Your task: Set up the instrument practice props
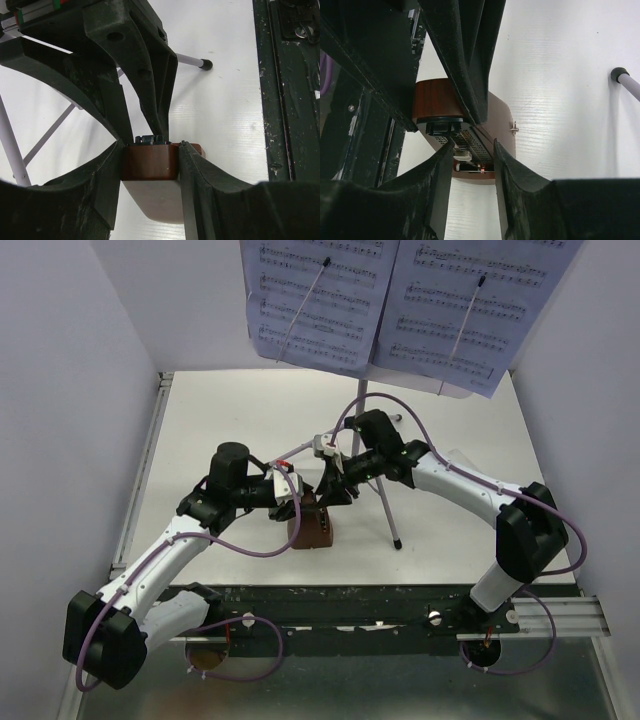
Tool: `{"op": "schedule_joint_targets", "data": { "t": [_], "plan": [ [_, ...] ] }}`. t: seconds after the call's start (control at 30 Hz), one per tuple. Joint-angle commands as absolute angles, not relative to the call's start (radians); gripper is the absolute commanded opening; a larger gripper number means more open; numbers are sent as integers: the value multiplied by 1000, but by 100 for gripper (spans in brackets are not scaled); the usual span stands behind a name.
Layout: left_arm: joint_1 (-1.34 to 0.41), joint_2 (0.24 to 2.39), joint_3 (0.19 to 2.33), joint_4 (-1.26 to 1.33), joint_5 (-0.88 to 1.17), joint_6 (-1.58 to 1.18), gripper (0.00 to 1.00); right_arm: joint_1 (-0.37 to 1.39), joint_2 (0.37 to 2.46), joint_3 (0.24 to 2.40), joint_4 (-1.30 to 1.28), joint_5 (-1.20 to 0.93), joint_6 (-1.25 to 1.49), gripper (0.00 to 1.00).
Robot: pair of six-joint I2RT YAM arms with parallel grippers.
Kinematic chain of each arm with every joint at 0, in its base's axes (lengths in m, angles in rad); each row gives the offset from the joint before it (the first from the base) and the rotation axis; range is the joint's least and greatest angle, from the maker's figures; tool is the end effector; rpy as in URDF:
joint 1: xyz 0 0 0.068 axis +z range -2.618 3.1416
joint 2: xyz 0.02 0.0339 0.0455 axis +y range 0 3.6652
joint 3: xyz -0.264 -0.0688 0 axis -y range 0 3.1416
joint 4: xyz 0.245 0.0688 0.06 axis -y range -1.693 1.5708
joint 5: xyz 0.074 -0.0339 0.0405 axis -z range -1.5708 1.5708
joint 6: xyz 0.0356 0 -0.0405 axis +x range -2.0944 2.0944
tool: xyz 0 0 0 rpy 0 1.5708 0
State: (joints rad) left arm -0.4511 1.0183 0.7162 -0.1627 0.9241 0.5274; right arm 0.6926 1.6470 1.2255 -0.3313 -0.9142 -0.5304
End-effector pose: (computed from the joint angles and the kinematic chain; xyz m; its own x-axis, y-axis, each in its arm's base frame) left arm 0.1843 -0.1208 0.2798 0.1068 0.2853 -0.9525 0.9848 0.1015 0.1408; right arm 0.2576 0.2503 0.2658 -0.0316 -0.4275 -0.9035 -0.9861 -0.1340 0.0979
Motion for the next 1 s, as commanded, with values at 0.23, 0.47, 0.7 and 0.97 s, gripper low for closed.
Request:
{"op": "schedule_joint_targets", "data": {
  "t": [0.23, 0.47, 0.7, 0.97],
  "plan": [
    [-453, 1043, 715, -245, 1002, 525, 45, 696, 1666, 1255, -330, -922, -519, 29],
    [-451, 1045, 713, -258, 1008, 531, 45, 678, 1663, 1259, -299, -858, -448, 21],
    [-451, 1046, 710, -261, 1012, 531, 45, 672, 1635, 1227, -226, -741, -328, 22],
    [-437, 1058, 732, -305, 1005, 561, 45, 664, 1566, 1163, -161, -667, -232, 23]
  ]
}}
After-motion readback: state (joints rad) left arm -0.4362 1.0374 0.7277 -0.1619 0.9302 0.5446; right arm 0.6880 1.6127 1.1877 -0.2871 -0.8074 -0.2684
